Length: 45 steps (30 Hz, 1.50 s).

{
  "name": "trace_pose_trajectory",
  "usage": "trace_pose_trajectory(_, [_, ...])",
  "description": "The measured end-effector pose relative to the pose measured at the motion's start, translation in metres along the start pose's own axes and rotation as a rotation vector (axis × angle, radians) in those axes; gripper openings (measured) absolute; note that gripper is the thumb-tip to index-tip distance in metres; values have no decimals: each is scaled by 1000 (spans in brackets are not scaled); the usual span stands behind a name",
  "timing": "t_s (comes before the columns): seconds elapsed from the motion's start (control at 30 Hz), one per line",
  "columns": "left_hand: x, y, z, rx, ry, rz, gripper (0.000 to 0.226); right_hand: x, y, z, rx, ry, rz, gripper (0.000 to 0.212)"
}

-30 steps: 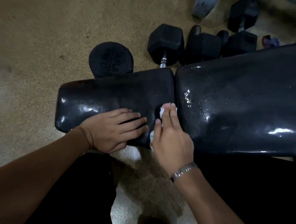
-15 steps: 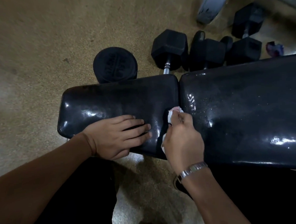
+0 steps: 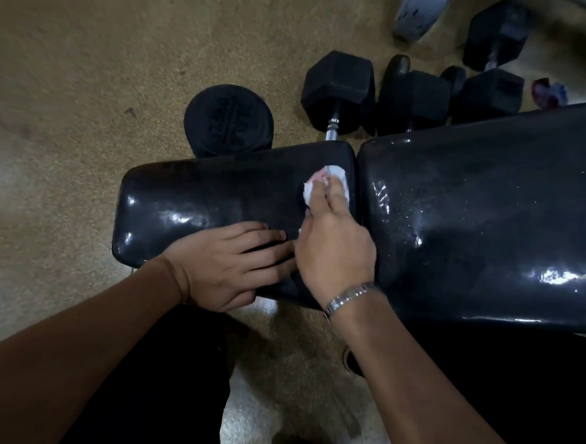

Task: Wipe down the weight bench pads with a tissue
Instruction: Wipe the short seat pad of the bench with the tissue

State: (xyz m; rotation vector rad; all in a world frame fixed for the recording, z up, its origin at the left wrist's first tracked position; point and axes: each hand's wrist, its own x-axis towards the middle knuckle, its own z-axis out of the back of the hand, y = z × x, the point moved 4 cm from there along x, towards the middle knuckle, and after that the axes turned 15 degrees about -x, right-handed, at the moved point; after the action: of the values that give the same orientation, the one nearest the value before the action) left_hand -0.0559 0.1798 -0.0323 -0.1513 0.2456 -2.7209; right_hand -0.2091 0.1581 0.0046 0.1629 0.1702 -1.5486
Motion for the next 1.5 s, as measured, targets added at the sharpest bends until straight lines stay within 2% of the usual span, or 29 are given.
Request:
trace_pose_trajectory(0.13, [0,-1,1,-14,24,14,58,-23,-8,-4,-47,-41,121,57])
trace_pose_trajectory(0.2, [-1,-1,2,-7,36,29,59,-19,-18,-3,-65,-68,90,56])
trace_pose_trajectory(0.33, [-1,0,3,-13,29,29,60,8,-6,2,-28,17,40,63])
trace_pose_trajectory(0.47, [-1,-1,2,-18,38,22,59,-15,-8,-3,-78,-1,216,62])
trace_pose_trajectory(0.57, [-1,-1,1,-10,37,29,59,-12,-23,-3,-99,-8,175,62])
trace_pose_trajectory(0.7, [0,-1,1,-9,14,-1,58,9,3,4,-60,81,161,69])
trace_pose_trajectory(0.83, [0,-2,2,-22,-6,-16,54,-5,3,-2,-137,43,355,71])
trace_pose_trajectory(1.0, [-1,-1,3,-14,-32,-10,56,20,5,3,-134,34,302,69])
trace_pose_trajectory(1.13, [0,-4,3,-17,-27,-44,49,18,24,2,-121,43,471,67])
trace_pose_trajectory(1.2, [-2,-3,2,-16,-18,-27,54,18,12,3,-161,-8,534,64])
trace_pose_trajectory(1.3, [-3,-2,4,-25,-9,-6,60,32,5,7,-157,-76,465,64])
trace_pose_trajectory(1.4, [-4,-8,10,-57,3,-29,52,34,31,6,-96,-13,460,67])
trace_pose_trajectory(1.5, [-19,-12,28,-125,-97,-41,36,17,29,4,-150,9,554,67])
